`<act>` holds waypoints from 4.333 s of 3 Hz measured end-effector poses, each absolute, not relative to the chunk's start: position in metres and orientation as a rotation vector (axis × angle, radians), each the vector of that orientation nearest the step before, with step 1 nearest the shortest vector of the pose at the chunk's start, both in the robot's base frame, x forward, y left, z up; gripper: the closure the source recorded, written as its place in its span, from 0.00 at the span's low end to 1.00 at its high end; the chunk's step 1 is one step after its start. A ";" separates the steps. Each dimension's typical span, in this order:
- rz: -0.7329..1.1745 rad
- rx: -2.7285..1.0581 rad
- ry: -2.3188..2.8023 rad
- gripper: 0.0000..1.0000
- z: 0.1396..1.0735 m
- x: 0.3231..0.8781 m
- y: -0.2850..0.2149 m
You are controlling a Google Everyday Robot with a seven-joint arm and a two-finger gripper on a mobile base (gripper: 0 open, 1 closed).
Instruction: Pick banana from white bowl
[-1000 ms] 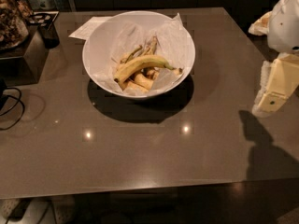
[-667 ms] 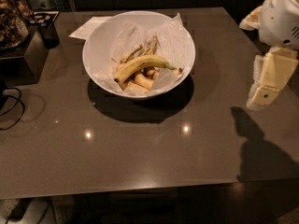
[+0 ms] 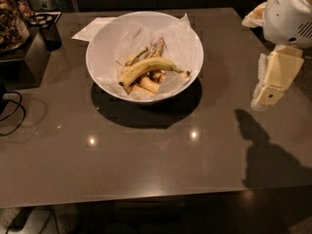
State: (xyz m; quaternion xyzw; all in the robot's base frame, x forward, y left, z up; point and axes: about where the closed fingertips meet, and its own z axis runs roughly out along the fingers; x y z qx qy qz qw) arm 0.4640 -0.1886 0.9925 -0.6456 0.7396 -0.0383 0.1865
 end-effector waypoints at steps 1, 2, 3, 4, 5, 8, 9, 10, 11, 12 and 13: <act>-0.087 -1.862 2.046 0.00 0.994 0.489 -0.172; -0.063 -1.962 1.978 0.00 0.993 0.521 -0.146; -0.068 -1.955 1.962 0.00 0.996 0.524 -0.142; -0.037 -1.929 1.958 0.00 0.995 0.532 -0.138; -0.021 -1.959 1.909 0.00 0.998 0.552 -0.121; 0.028 -2.144 1.789 0.22 0.970 0.586 -0.059; 0.033 -2.195 1.766 0.25 0.961 0.594 -0.046; 0.036 -2.239 1.746 0.34 0.953 0.604 -0.036; 0.043 -2.273 1.729 0.32 0.944 0.612 -0.028; 0.061 -2.301 1.716 0.29 0.933 0.619 -0.020; 0.086 -2.329 1.706 0.32 0.921 0.624 -0.011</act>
Offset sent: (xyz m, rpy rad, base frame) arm 0.0912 0.0722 -0.0033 -0.0346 0.0767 0.2426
